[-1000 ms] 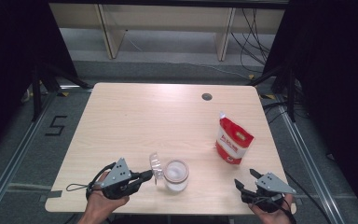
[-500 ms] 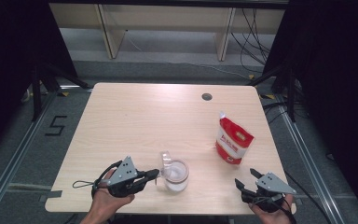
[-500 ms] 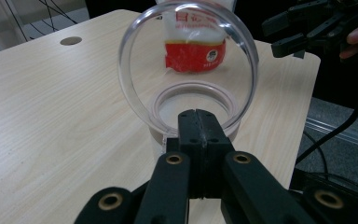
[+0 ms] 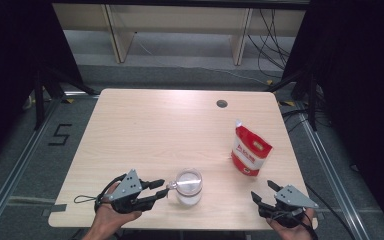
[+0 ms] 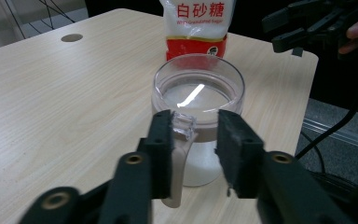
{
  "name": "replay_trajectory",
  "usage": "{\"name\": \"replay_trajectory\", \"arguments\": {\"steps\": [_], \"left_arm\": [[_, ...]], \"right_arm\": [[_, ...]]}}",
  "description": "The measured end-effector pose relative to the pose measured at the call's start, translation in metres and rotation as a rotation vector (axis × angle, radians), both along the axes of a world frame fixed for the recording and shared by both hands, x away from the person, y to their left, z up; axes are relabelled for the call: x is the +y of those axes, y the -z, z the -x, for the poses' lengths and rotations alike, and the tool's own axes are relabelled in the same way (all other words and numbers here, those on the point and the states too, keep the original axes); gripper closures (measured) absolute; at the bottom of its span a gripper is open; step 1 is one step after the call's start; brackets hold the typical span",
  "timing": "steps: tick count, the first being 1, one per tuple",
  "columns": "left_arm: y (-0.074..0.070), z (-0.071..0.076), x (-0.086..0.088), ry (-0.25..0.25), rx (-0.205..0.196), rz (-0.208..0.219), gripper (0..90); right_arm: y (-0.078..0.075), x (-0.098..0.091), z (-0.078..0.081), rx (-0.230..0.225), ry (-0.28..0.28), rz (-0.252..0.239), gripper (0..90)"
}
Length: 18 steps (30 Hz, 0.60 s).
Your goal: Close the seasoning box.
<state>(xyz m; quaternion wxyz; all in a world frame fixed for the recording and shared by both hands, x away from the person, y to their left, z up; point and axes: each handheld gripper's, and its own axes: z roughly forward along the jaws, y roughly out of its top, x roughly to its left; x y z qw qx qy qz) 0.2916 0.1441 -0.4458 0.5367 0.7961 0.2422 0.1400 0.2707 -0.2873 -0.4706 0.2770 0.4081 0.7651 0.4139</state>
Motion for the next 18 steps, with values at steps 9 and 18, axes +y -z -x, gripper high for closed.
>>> {"name": "replay_trajectory", "arguments": {"steps": [9, 18], "left_arm": [[0.011, 0.004, 0.007, -0.030, 0.007, -0.021, 32.6], [0.023, 0.004, 0.016, -0.040, 0.029, -0.001, 16.7]], "right_arm": [[0.000, 0.002, 0.001, -0.002, -0.018, 0.004, 32.8], [0.000, 0.007, 0.000, -0.022, -0.058, -0.004, 30.5]]}}
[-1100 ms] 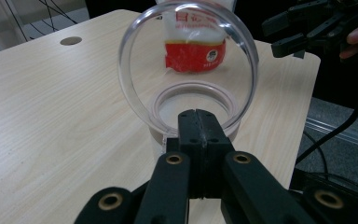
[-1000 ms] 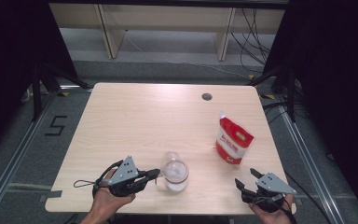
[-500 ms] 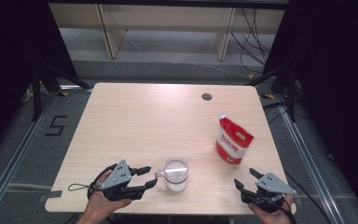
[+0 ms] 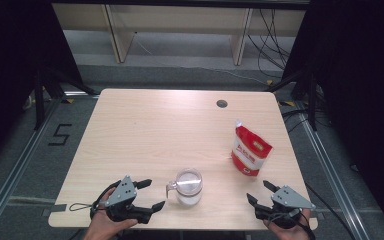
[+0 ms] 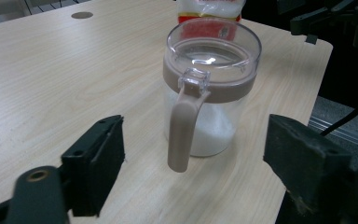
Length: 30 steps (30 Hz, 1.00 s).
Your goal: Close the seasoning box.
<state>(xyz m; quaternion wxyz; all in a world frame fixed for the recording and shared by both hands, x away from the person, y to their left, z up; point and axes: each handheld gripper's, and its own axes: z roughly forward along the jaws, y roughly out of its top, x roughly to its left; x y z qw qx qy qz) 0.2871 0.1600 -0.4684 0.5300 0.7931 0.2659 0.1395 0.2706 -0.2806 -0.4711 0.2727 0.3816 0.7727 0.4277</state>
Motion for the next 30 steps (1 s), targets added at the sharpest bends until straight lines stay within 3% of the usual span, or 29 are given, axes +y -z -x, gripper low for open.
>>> {"name": "replay_trajectory", "arguments": {"steps": [1, 2, 3, 7, 8, 10, 13, 14, 15, 16, 18, 21, 22, 23, 25, 26, 28, 30], "left_arm": [[0.001, 0.000, 0.001, -0.007, 0.005, 0.005, 16.4], [0.002, 0.001, 0.001, -0.030, 0.024, 0.016, 15.7], [0.003, 0.001, 0.003, -0.037, 0.027, 0.005, 15.3], [0.006, 0.000, 0.006, -0.022, 0.011, -0.007, 15.4], [0.007, 0.001, 0.006, -0.038, 0.032, -0.001, 15.4], [0.008, 0.002, 0.007, -0.041, 0.034, -0.012, 15.4], [0.010, 0.001, 0.009, -0.025, 0.015, -0.044, 15.4], [0.011, 0.002, 0.008, -0.033, 0.020, -0.032, 15.4], [0.012, 0.003, 0.009, -0.041, 0.032, -0.035, 15.4], [0.012, 0.004, 0.009, -0.050, 0.046, -0.034, 15.5], [0.014, 0.005, 0.009, -0.049, 0.044, -0.037, 15.5], [0.015, 0.005, 0.010, -0.040, 0.041, -0.043, 15.5], [0.015, 0.005, 0.010, -0.037, 0.038, -0.049, 15.5], [0.016, 0.005, 0.010, -0.037, 0.034, -0.052, 15.5], [0.017, 0.005, 0.011, -0.025, 0.032, -0.075, 15.5], [0.018, 0.007, 0.010, -0.044, 0.055, -0.050, 15.5], [0.019, 0.007, 0.010, -0.045, 0.051, -0.060, 15.5], [0.019, 0.008, 0.010, -0.044, 0.054, -0.048, 15.5]], "right_arm": [[0.000, 0.000, -0.001, -0.016, -0.009, 0.008, 30.3], [0.000, 0.001, 0.001, 0.012, -0.012, -0.004, 30.3], [0.000, 0.002, 0.000, 0.011, -0.014, -0.006, 30.3], [0.000, 0.002, 0.001, 0.011, -0.020, -0.006, 30.3], [0.000, 0.003, 0.001, 0.012, -0.023, -0.012, 30.3], [0.000, 0.002, 0.001, 0.014, -0.024, -0.008, 30.4], [-0.001, 0.002, 0.002, 0.001, -0.022, 0.000, 30.3], [-0.001, 0.001, 0.001, -0.033, -0.025, 0.014, 30.2], [-0.001, 0.001, 0.001, -0.032, -0.025, 0.015, 30.1], [0.000, 0.003, 0.002, 0.005, -0.028, -0.011, 30.1], [0.000, 0.003, 0.003, 0.015, -0.030, -0.015, 30.0], [0.000, 0.002, 0.002, -0.021, -0.042, 0.001, 29.7], [0.000, 0.003, 0.003, -0.020, -0.042, -0.003, 29.7], [0.000, 0.004, 0.005, 0.016, -0.040, -0.018, 29.6], [0.000, 0.004, 0.006, 0.013, -0.037, -0.018, 29.4], [0.000, 0.004, 0.006, 0.013, -0.048, -0.012, 29.4], [0.001, 0.005, 0.005, -0.009, -0.051, -0.011, 29.3], [0.000, 0.005, 0.007, 0.011, -0.044, -0.014, 29.2]]}}
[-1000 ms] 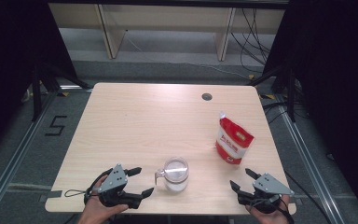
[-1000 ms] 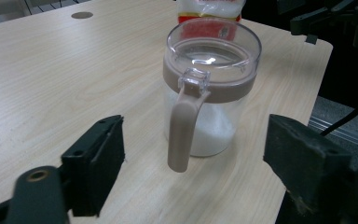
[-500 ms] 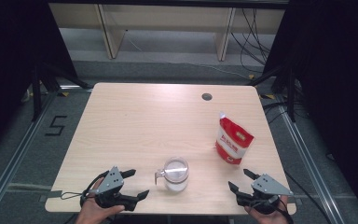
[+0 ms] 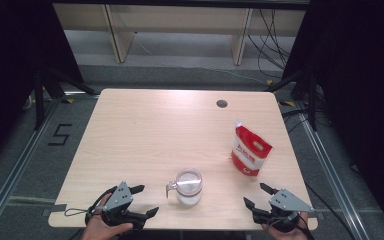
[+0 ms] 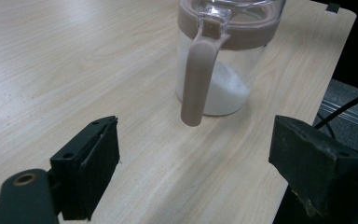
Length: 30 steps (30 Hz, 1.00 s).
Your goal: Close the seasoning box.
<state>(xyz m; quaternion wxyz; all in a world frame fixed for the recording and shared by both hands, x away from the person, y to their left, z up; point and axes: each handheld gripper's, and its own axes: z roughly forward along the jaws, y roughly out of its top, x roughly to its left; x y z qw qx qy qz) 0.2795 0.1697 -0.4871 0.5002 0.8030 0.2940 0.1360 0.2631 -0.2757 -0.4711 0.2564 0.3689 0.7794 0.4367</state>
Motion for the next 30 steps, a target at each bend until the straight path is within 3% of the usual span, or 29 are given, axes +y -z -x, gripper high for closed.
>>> {"name": "replay_trajectory", "arguments": {"steps": [2, 3, 4, 6, 10, 11, 12, 15, 16, 18, 21, 23, 25, 26, 28, 29, 30], "left_arm": [[-0.001, -0.001, 0.001, 0.012, -0.019, -0.017, 15.5], [-0.001, -0.001, 0.001, 0.014, -0.020, -0.022, 15.5], [0.000, -0.001, 0.001, 0.018, -0.021, -0.021, 15.5], [0.000, 0.000, 0.001, 0.016, -0.020, -0.021, 15.5], [0.003, 0.002, 0.003, 0.014, -0.012, -0.032, 15.5], [0.003, 0.003, 0.003, -0.001, 0.013, -0.023, 15.5], [0.003, 0.003, 0.004, -0.003, 0.006, -0.031, 15.5], [0.004, 0.003, 0.005, 0.000, -0.001, -0.029, 15.5], [0.004, 0.003, 0.007, 0.006, -0.005, -0.040, 15.5], [0.005, 0.004, 0.006, -0.013, 0.018, -0.031, 15.5], [0.007, 0.004, 0.006, -0.008, 0.023, -0.042, 15.5], [0.008, 0.004, 0.005, -0.008, 0.028, -0.042, 15.5], [0.008, 0.004, 0.005, -0.008, 0.036, -0.048, 15.5], [0.010, 0.006, 0.003, -0.015, 0.046, -0.032, 15.5], [0.010, 0.005, 0.004, -0.003, 0.042, -0.069, 15.5], [0.009, 0.007, 0.003, -0.008, 0.047, -0.063, 15.5], [0.009, 0.006, 0.003, -0.001, 0.042, -0.062, 15.5]], "right_arm": [[0.000, 0.000, 0.001, 0.002, 0.001, -0.004, 29.2], [0.001, 0.000, -0.001, -0.039, -0.011, 0.011, 29.2], [0.001, -0.001, -0.001, -0.041, -0.013, 0.016, 29.2], [0.001, 0.002, 0.003, 0.009, 0.003, -0.012, 29.2], [0.001, 0.000, 0.002, -0.039, -0.019, 0.011, 28.7], [0.000, -0.001, 0.002, -0.044, -0.022, 0.019, 28.3], [0.001, 0.000, 0.004, 0.000, -0.014, -0.005, 27.6], [0.001, 0.001, 0.005, 0.008, -0.025, -0.014, 25.7], [0.002, 0.000, 0.005, -0.016, -0.027, -0.004, 24.5], [0.003, 0.003, 0.009, 0.016, -0.004, -0.024, 21.5], [0.003, 0.002, 0.008, -0.010, -0.031, 0.000, 20.2], [0.005, 0.004, 0.011, 0.024, -0.023, -0.020, 18.4], [0.007, 0.001, 0.009, 0.010, -0.038, -0.005, 17.0], [0.008, 0.001, 0.010, 0.026, -0.046, 0.010, 16.6], [0.010, 0.001, 0.011, 0.029, -0.045, 0.023, 16.5], [0.010, 0.002, 0.014, 0.060, -0.037, 0.013, 16.5], [0.011, 0.002, 0.012, 0.049, -0.054, 0.022, 16.5]]}}
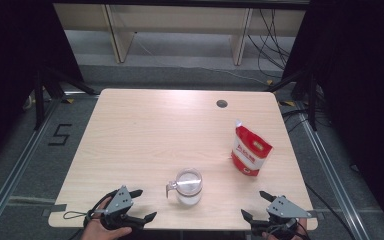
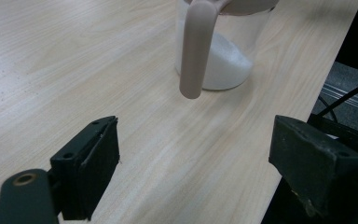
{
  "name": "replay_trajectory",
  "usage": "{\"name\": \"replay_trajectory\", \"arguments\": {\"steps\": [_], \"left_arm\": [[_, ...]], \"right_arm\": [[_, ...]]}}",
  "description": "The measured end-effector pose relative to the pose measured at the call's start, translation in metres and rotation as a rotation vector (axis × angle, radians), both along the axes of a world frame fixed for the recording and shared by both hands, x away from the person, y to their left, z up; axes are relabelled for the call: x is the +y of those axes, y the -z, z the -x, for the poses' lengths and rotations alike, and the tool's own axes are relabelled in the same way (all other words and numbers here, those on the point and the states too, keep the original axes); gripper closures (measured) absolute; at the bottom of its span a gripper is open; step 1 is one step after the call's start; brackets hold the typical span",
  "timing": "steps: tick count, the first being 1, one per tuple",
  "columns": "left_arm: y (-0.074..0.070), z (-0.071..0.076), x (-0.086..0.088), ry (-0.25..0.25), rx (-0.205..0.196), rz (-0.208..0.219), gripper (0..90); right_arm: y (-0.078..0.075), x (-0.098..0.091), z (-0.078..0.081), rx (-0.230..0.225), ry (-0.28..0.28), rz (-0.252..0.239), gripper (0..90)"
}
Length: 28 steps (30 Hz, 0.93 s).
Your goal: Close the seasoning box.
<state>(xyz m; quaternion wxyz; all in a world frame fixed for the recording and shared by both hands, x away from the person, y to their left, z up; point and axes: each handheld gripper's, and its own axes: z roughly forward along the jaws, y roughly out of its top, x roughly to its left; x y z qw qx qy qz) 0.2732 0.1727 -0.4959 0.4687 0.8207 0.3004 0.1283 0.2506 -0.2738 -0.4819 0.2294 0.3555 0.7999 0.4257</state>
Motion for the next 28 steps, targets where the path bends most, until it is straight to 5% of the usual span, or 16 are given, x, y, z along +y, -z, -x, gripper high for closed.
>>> {"name": "replay_trajectory", "arguments": {"steps": [5, 8, 12, 14, 18, 28], "left_arm": [[0.0004, -0.0021, 0.0010, 0.017, -0.026, -0.028, 15.5], [0.0019, 0.0002, -0.0016, 0.010, 0.012, -0.007, 15.5], [0.0021, 0.0008, -0.0029, 0.009, 0.011, -0.002, 15.5], [0.0004, -0.0013, 0.0009, 0.012, -0.002, -0.038, 15.5], [0.0014, -0.0002, -0.0017, 0.006, 0.008, 0.006, 15.5], [0.0013, -0.0004, -0.0017, 0.009, 0.007, 0.003, 15.5]], "right_arm": [[0.0015, 0.0006, 0.0006, 0.003, 0.008, 0.007, 16.6], [0.0022, 0.0013, 0.0002, 0.002, 0.003, 0.008, 16.6], [0.0024, 0.0020, 0.0001, 0.006, -0.006, 0.004, 16.7], [0.0024, 0.0022, 0.0000, 0.007, -0.012, 0.007, 16.9], [0.0029, 0.0024, -0.0005, 0.004, -0.012, 0.012, 17.0], [0.0025, 0.0014, -0.0005, 0.005, -0.011, 0.009, 17.1]]}}
